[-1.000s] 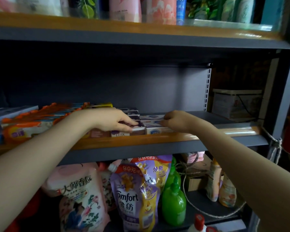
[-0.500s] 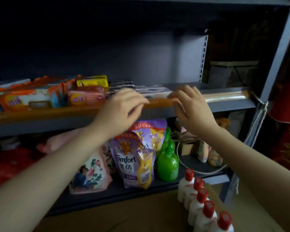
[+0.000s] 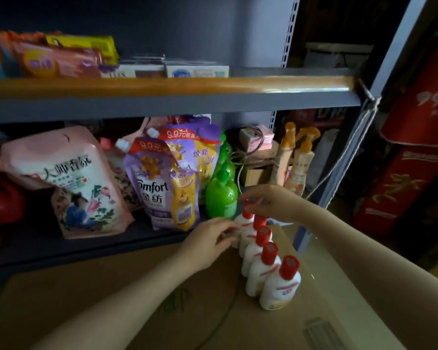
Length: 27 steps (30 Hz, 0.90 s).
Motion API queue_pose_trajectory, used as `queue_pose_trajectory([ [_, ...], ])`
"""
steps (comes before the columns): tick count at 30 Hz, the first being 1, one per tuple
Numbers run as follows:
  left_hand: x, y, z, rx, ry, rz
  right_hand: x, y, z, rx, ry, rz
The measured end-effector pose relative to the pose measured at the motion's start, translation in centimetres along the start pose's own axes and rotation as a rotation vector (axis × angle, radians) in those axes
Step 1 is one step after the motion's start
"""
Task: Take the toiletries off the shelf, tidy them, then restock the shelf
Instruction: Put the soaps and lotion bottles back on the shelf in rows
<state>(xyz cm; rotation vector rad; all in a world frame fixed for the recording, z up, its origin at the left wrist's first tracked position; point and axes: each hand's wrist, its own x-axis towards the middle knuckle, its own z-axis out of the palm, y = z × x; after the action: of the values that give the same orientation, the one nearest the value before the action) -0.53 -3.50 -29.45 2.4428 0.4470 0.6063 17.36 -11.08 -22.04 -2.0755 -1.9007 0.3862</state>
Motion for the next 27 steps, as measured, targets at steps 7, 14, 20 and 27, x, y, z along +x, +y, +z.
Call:
queue_pose_trajectory([
  [7,0.8,-0.8,2.2,-0.087,-0.011,-0.028,3.1,2.2,-0.2,-0.219,0.009,0.016],
  [14,2.3,-1.4,3.5,-0.231,-0.072,-0.097,0.7,3.7,2.3,0.241,0.133,0.137],
  [20,3.0,-1.8,5.0,-0.469,-0.179,-0.116,-2.5,2.7,1.9,0.602,0.531,0.247],
  [27,1.8,-0.9,-0.7,-0.563,0.133,-0.041,-4.8,-1.5,0.1,0.581,0.852,0.414],
])
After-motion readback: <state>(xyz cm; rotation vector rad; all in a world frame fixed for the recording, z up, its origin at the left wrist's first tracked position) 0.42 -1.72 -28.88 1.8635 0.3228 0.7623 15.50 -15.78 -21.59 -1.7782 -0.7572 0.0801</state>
